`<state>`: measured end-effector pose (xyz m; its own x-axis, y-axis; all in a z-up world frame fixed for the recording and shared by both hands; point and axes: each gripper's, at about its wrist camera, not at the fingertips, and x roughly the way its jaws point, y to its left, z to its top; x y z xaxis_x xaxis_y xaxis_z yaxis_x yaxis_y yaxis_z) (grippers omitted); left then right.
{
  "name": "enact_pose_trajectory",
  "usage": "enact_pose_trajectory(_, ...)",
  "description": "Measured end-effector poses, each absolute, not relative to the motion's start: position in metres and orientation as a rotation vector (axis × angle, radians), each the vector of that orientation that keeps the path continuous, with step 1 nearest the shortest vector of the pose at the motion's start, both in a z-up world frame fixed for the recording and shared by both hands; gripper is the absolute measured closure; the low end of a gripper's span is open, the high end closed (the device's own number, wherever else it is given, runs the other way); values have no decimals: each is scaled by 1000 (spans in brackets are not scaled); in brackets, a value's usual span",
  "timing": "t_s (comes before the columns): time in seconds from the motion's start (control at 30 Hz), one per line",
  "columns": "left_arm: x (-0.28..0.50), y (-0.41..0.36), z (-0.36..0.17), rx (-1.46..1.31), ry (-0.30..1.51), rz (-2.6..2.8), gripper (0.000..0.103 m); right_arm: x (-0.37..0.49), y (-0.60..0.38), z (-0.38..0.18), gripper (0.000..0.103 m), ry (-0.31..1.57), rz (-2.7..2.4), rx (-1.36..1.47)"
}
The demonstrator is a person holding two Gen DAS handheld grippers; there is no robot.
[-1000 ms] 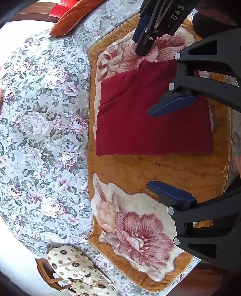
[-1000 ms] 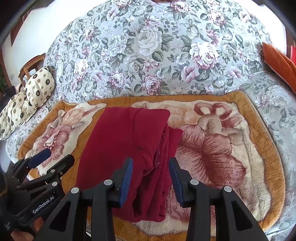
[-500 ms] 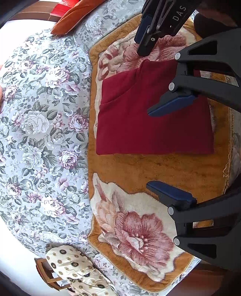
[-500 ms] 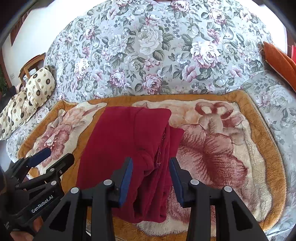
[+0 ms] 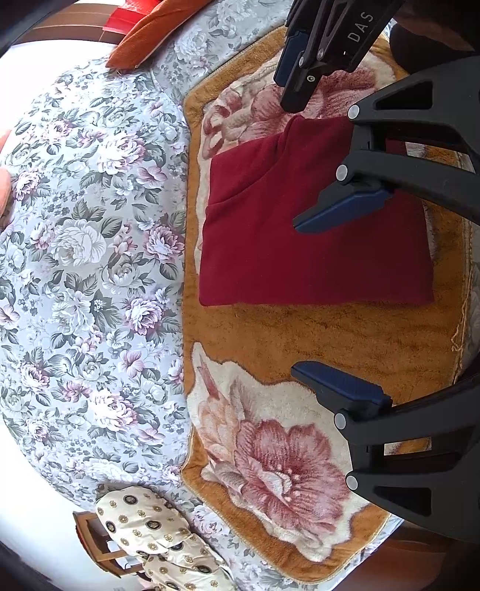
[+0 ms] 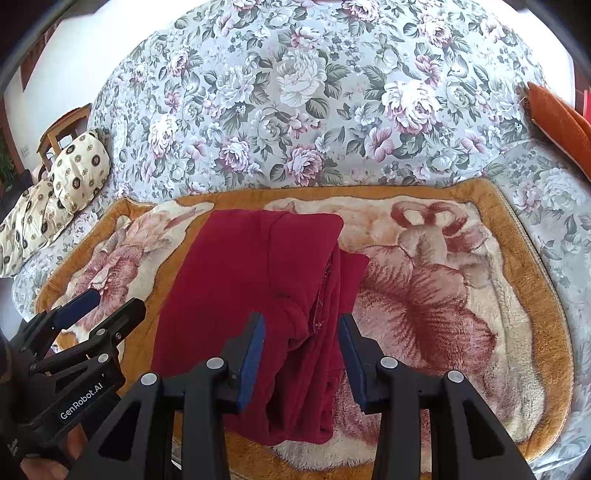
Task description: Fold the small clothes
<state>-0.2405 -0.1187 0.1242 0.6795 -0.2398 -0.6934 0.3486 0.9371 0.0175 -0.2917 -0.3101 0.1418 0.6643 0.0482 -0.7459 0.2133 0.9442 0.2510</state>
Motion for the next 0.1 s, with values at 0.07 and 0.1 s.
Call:
enact_pose_trajectory(0.07, -241, -120, 124, 153, 758, -334, 31, -291, -311, 140, 63, 844, -94, 334)
enact_pose_trajectory(0.1, -240, -120, 124, 150, 760, -334, 31, -291, -311, 140, 63, 844, -95, 335)
